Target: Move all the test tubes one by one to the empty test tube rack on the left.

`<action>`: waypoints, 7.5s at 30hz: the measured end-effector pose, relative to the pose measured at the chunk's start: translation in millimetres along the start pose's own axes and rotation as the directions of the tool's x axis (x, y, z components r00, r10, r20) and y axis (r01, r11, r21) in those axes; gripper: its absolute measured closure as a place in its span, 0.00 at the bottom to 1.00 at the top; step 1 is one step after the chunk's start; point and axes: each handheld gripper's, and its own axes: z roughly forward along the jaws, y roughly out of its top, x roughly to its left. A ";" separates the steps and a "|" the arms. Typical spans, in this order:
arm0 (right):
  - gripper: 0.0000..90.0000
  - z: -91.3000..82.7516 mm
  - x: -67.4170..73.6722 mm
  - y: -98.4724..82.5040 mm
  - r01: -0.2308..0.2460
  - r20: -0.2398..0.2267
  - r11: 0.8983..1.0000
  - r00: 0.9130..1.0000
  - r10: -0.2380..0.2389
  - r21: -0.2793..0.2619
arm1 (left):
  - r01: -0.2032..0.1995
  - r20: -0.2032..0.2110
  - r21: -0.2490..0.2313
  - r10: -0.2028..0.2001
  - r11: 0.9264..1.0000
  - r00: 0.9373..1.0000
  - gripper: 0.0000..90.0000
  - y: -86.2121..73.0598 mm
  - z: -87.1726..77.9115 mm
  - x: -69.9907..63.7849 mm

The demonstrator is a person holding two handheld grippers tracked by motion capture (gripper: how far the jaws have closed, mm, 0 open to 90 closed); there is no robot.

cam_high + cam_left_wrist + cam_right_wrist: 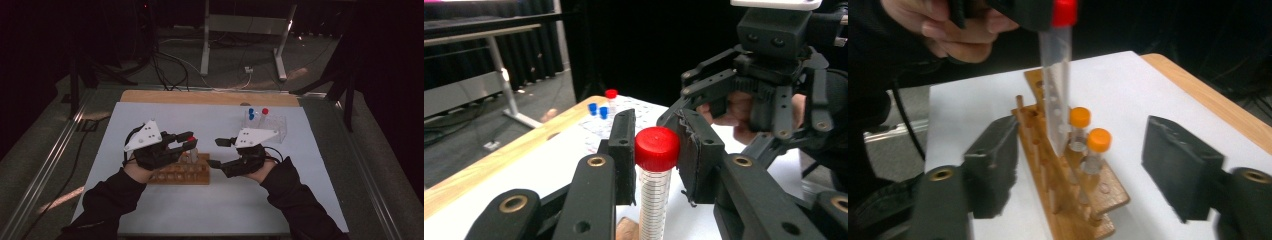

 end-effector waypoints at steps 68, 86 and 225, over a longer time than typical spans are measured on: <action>0.02 -31.3 -14.6 -11.6 -0.028 0.064 0.999 0.998 0.029 -0.023 | 0.105 -0.150 0.100 -0.090 0.989 0.985 0.79 -98.0 2.0 38.1; 0.02 -49.6 -37.7 -18.4 0.007 0.144 0.995 0.990 0.007 -0.099 | 0.158 -0.076 -0.003 -0.158 0.987 0.985 0.23 -83.7 -26.0 35.9; 0.84 -5.0 18.6 6.9 0.016 -0.042 1.000 0.999 -0.017 -0.006 | 0.078 0.140 0.030 -0.082 0.996 0.987 0.09 -8.0 -5.0 -14.9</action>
